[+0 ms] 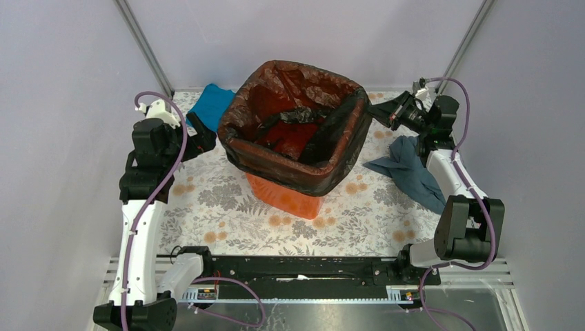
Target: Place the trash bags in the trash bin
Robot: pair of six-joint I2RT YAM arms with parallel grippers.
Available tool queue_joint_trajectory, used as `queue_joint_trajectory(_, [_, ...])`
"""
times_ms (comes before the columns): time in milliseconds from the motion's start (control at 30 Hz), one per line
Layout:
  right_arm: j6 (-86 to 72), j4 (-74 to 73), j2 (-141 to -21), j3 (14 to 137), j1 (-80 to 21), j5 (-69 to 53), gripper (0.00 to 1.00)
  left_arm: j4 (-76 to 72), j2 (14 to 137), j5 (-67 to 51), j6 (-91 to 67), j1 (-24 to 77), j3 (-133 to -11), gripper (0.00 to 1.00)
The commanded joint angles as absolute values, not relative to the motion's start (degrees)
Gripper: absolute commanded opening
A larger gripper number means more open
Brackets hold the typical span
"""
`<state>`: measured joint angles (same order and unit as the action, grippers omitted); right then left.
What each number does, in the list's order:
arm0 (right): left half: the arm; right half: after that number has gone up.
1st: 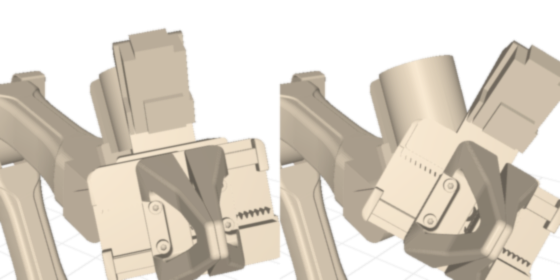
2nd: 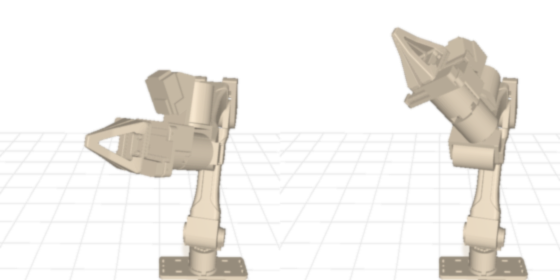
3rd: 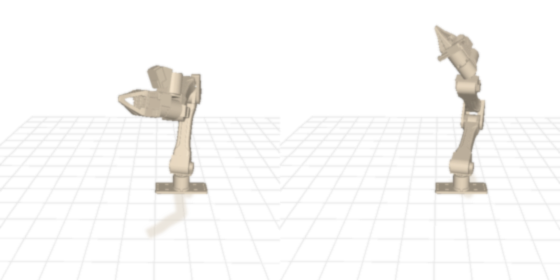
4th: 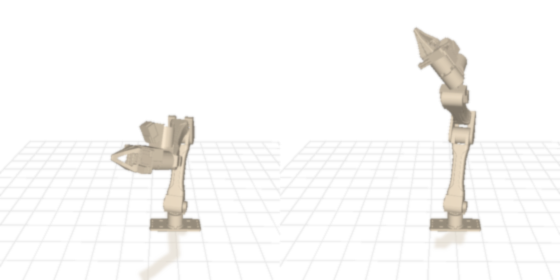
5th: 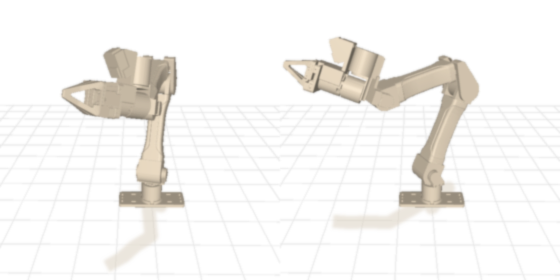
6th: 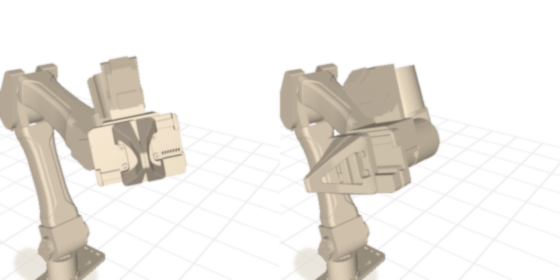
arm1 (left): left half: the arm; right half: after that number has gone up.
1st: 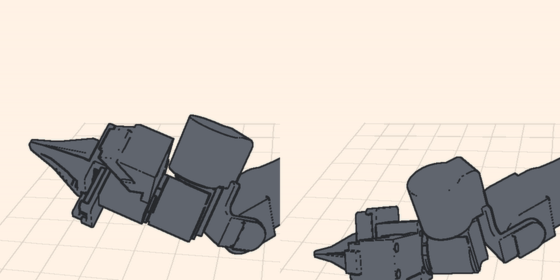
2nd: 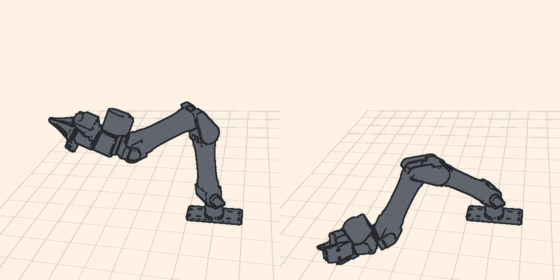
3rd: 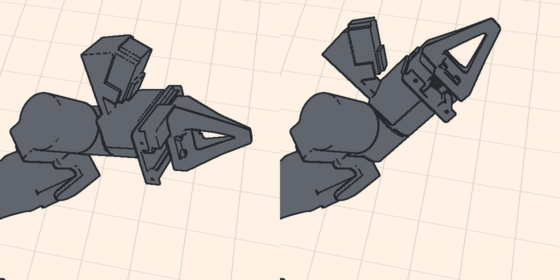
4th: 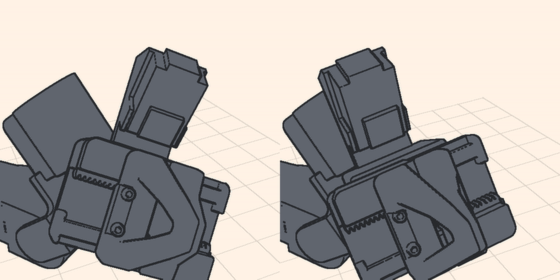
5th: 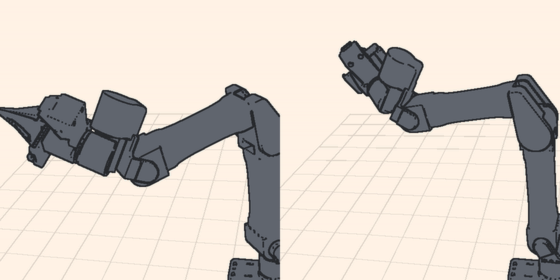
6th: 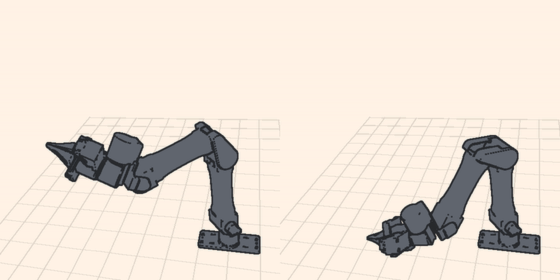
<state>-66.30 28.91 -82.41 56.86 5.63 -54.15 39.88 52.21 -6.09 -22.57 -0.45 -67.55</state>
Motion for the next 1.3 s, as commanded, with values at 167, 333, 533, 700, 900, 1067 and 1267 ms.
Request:
queue_joint_trajectory(167, [-49.9,14.5,-80.9,59.7,4.8,-48.4,0.16,41.4,56.3,-12.9,-29.0,-1.9,-78.1,0.99])
queue_joint_trajectory(333, [-50.0,15.5,-82.0,58.5,4.6,-48.9,0.11,41.2,55.3,-16.2,-31.0,-2.2,-76.8,0.97])
queue_joint_trajectory(533, [-46.7,10.7,-79.1,58.7,4.5,-47.6,0.11,40.5,54.2,-17.4,-32.0,-2.2,-71.8,0.83])
queue_joint_trajectory(700, [-37.0,-2.9,-74.1,62.3,4.6,-41.1,0.32,45.4,55.1,-7.7,-29.1,-2.2,-75.6,0.90])
queue_joint_trajectory(900, [-36.2,-6.3,-70.3,61.9,5.2,-39.6,0.59,46.8,54.3,2.0,-27.0,-2.2,-77.9,0.94])
queue_joint_trajectory(1067, [-39.1,3.8,-69.3,57.6,5.2,-45.5,0.75,36.0,55.0,-19.3,-36.2,-2.2,-69.0,0.89])
queue_joint_trajectory(1267, [-45.8,15.7,-73.2,53.5,2.9,-53.1,0.71,23.4,56.5,-33.7,-44.3,-2.3,-60.9,0.78])
